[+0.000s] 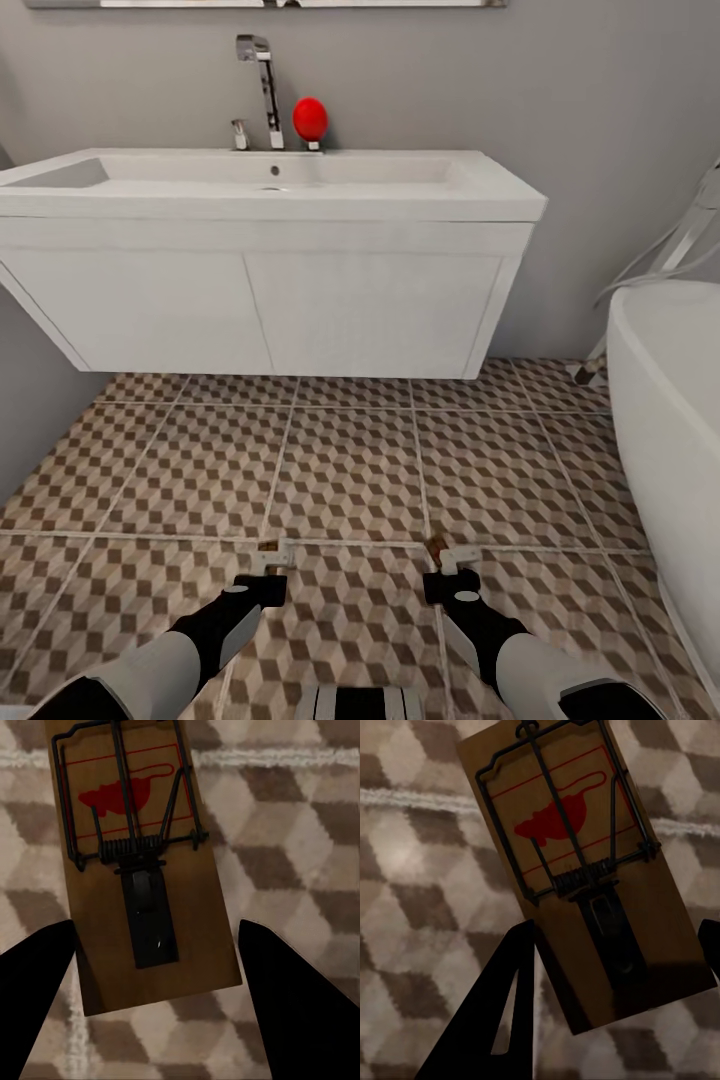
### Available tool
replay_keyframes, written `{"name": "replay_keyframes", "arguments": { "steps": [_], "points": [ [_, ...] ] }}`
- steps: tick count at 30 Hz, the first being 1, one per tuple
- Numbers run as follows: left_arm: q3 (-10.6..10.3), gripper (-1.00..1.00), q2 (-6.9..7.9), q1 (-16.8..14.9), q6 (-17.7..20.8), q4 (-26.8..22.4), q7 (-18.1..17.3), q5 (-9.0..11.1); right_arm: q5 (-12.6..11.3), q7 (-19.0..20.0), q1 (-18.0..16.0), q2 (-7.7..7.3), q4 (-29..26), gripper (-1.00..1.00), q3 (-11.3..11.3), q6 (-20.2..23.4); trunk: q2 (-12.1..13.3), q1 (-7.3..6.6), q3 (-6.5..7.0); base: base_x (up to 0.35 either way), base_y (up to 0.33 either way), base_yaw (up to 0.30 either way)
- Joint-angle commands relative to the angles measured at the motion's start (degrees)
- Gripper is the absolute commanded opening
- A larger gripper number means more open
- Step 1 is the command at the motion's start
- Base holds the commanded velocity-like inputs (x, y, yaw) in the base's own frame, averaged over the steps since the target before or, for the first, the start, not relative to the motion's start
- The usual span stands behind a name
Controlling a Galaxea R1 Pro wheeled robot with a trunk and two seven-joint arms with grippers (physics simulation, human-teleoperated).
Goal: Take the four mousetraps from the cabinet in the bathroom and place them on the bathroom floor. Make sure all four end up on the same floor surface, and ensure that at least two of them are either under or directly next to the same bathroom sink.
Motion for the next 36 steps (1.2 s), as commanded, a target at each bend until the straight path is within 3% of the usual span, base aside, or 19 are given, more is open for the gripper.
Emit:
{"name": "replay_keyframes", "arguments": {
  "steps": [1, 6, 28, 36],
  "points": [
    [-0.5, -1.00, 0.03, 0.0, 0.3, -0.1, 0.4, 0.4, -0.3, -0.2, 0.0, 0.01, 0.1, -1.00, 0.4, -0.2, 0.0, 0.01, -0.27, 0.000, 0.000, 0.000],
    [-0.5, -1.00, 0.03, 0.0, 0.3, -0.1, 0.4, 0.4, -0.3, -0.2, 0.0, 0.01, 0.1, -1.00, 0.4, -0.3, -0.1, 0.14, -1.38, 0.000, 0.000, 0.000],
    [-0.7, -1.00, -0.10, 0.0, 0.2, -0.3, 0.4, 0.3, -0.2, -0.2, 0.0, 0.01, 0.1, -1.00, 0.5, -0.5, -0.1, 0.14, -1.38, 0.000, 0.000, 0.000],
    [-1.3, -1.00, -0.03, 0.0, -2.1, 0.8, 0.0, -0.1, -0.4, -0.1, -0.1, 0.04, 0.3, -1.00, 0.4, 1.0, -0.1, 0.14, -1.38, 0.000, 0.000, 0.000]
  ]
}}
